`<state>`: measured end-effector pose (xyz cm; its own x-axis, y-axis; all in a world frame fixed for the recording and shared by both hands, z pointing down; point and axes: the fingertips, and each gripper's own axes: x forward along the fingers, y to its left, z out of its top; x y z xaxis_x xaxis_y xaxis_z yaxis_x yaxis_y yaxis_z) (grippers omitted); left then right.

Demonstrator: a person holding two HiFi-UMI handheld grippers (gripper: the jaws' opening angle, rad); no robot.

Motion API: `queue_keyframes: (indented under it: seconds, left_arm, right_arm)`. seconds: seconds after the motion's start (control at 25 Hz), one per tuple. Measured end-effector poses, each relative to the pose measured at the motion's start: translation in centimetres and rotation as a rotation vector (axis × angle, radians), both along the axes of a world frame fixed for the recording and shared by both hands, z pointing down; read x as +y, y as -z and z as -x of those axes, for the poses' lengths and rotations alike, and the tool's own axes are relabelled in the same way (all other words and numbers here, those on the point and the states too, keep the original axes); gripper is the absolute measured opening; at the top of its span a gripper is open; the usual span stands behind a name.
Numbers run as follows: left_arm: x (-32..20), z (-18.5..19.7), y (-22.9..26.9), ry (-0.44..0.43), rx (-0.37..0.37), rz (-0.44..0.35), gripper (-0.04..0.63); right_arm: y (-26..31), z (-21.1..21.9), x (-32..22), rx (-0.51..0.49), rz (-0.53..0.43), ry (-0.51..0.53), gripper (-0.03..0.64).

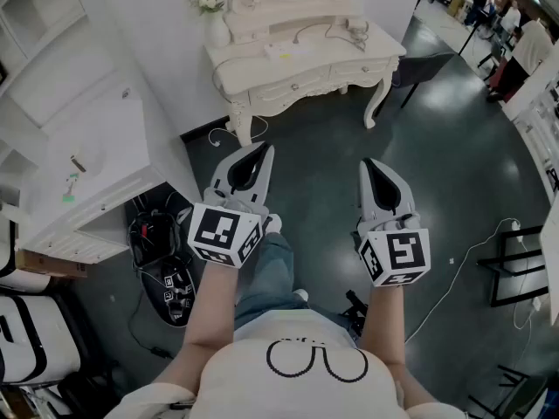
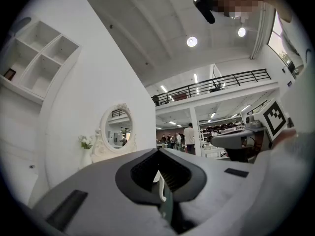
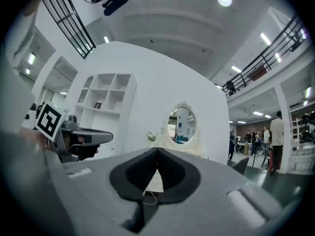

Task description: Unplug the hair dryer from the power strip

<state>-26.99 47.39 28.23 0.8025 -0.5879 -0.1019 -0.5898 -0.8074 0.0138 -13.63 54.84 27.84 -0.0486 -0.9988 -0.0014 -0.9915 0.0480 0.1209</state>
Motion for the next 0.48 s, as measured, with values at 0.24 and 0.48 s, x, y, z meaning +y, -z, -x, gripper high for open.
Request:
queue_keyframes:
  seconds: [0.24,0.48]
  left_arm:
    - [-4.9,-2.8,-0.5,-0.011,0.007,0.005,-0.002]
    - [-12.6,-6.0,-0.9,-0.002,0.016,0.012,-0.002]
  right_arm:
    - [-0.3,-2.6,-4.5,-0.011,-0.012,-0.013,0.0]
    - [-0.3,-6.0,-11.6,-0.036,-0.034,0.001,0.0]
